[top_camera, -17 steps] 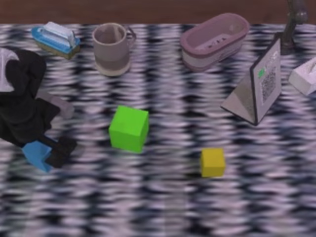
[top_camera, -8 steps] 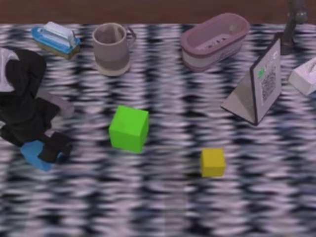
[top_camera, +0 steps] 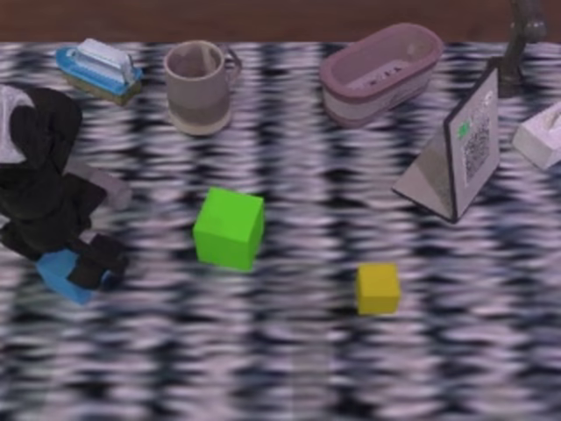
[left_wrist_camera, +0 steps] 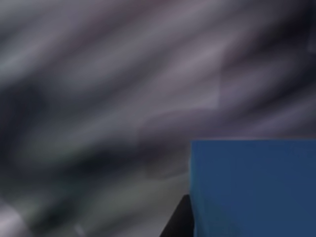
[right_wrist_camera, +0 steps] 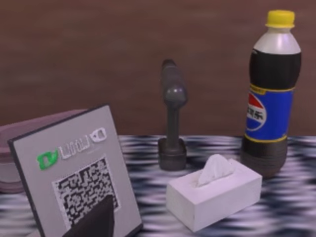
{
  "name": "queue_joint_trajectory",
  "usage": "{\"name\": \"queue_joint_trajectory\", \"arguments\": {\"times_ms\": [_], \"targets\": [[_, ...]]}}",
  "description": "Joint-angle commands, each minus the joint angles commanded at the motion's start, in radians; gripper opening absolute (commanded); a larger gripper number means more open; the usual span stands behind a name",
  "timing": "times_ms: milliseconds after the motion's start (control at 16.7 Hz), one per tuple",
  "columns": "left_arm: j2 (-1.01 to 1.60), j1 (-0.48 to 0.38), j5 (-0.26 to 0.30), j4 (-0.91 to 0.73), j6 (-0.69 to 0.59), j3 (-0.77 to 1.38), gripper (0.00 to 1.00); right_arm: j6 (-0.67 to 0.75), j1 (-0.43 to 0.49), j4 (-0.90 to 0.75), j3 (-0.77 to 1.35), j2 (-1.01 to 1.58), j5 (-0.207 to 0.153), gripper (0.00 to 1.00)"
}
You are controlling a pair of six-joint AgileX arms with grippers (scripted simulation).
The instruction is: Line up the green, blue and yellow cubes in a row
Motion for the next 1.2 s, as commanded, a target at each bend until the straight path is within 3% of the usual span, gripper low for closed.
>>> {"name": "queue_joint_trajectory", "arguments": {"times_ms": [600,960,1200], "targets": [[-0.144,0.015,0.008,-0.264,-0.007,0.137,0.00,0.000,0.000,0.000,0.000,0.000,0.000,1.00],[-0.150,0.010,0.008,-0.276,-0.007,0.144,0.00,0.000,0.000,0.000,0.000,0.000,0.000,1.00],[-0.107,-0.059,0.005,-0.305,-0.117,0.215,0.00,0.000,0.000,0.000,0.000,0.000,0.000,1.00]]}}
